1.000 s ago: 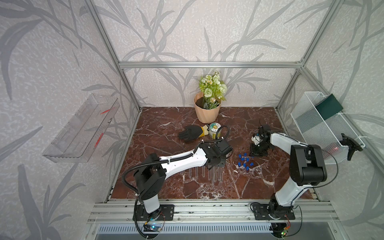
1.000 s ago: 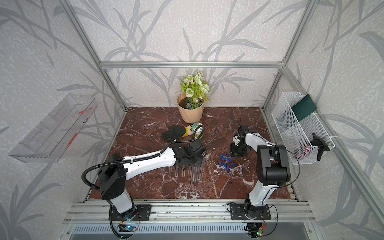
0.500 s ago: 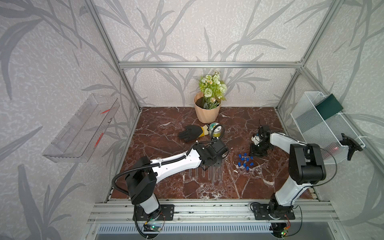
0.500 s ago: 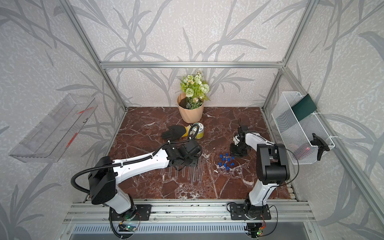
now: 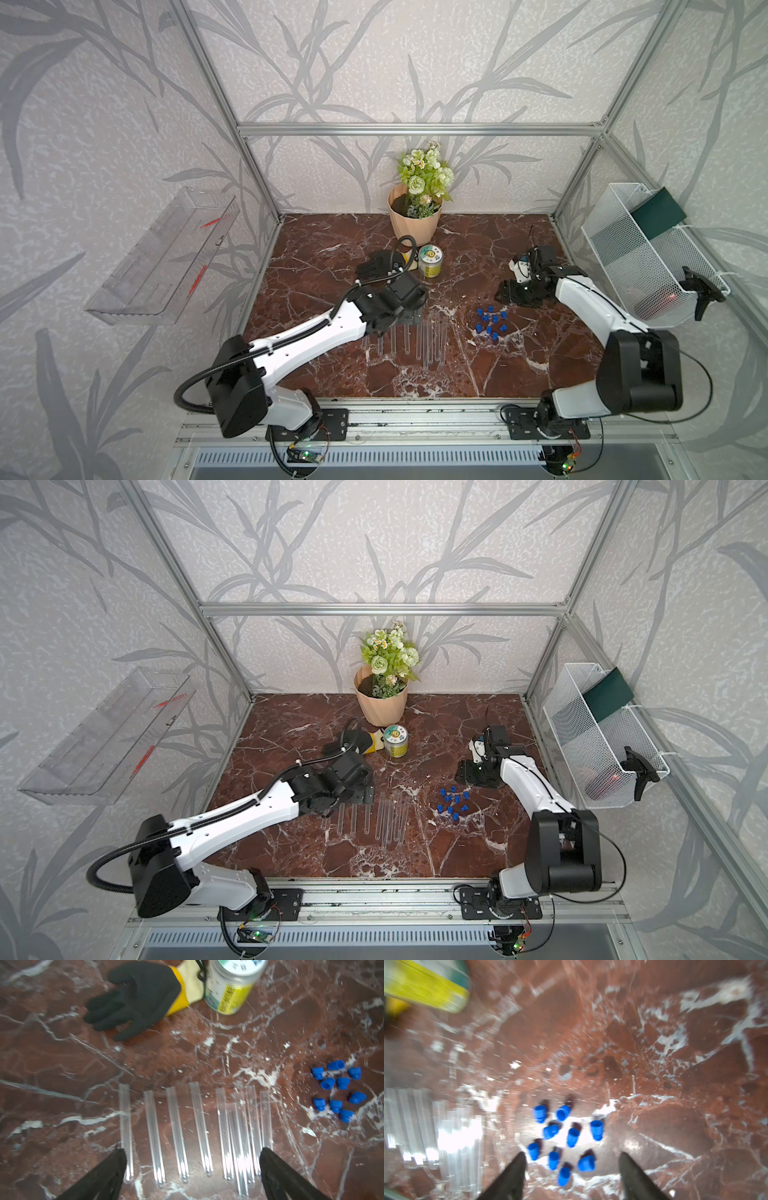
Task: Remove stoppers from test tubes
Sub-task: Place the stopper at the center of the board, then reset both arms
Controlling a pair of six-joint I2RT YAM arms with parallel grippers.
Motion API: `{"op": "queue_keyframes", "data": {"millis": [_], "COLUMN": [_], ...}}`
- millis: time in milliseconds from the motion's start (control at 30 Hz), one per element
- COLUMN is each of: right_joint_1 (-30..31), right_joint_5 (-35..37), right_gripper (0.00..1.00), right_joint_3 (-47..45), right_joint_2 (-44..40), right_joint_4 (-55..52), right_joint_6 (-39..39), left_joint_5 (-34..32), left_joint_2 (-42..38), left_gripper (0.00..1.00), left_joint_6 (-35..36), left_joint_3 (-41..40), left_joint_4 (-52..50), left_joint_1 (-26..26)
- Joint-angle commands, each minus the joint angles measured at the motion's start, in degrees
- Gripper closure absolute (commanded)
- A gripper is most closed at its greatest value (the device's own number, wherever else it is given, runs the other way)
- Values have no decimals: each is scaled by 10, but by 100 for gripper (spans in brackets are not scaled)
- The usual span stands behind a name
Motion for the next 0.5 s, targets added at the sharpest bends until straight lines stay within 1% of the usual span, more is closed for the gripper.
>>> {"op": "queue_keyframes", "data": {"millis": [0, 67, 133, 167, 200, 233, 333, 367, 400, 433, 467], "right_joint_1": [14, 14, 13, 12, 11, 8, -9, -11, -11, -14, -18], "right_joint_5": [-19, -9, 25, 53, 77, 87, 80, 103, 131, 144, 125], "right_gripper": [1, 1, 1, 1, 1, 1, 1, 1, 1, 1, 1], "right_joint_3": [-23, -41, -54, -54, -54, -60, -96, -112, -132, -164, -194], "right_joint_2": [-79, -122, -152, -161, -167, -174, -191, -195, -198, -200, -203], "right_joint_4": [39, 58, 67, 61, 58, 66, 131, 159, 185, 227, 275], "right_joint_6": [-6, -5, 3, 8, 15, 18, 36, 50, 62, 64, 45], "left_joint_5": [-48, -70, -121, -113, -90, -78, -136, -155, -158, -150, -135], "left_joint_2": [-95, -171, -236, -266, -287, -313, -388, -411, -426, -433, -428], "left_gripper": [0, 0, 1, 1, 1, 1, 1, 1, 1, 1, 1], "left_joint_6": [50, 73, 82, 110, 136, 163, 222, 244, 262, 280, 292], "left_joint_3": [-54, -95, -130, -152, -175, -206, -315, -349, -376, -402, -422], "left_joint_4": [-9, 14, 24, 46, 67, 100, 213, 254, 287, 323, 354], "left_joint_1": [77, 124, 149, 171, 193, 211, 229, 237, 246, 261, 279]}}
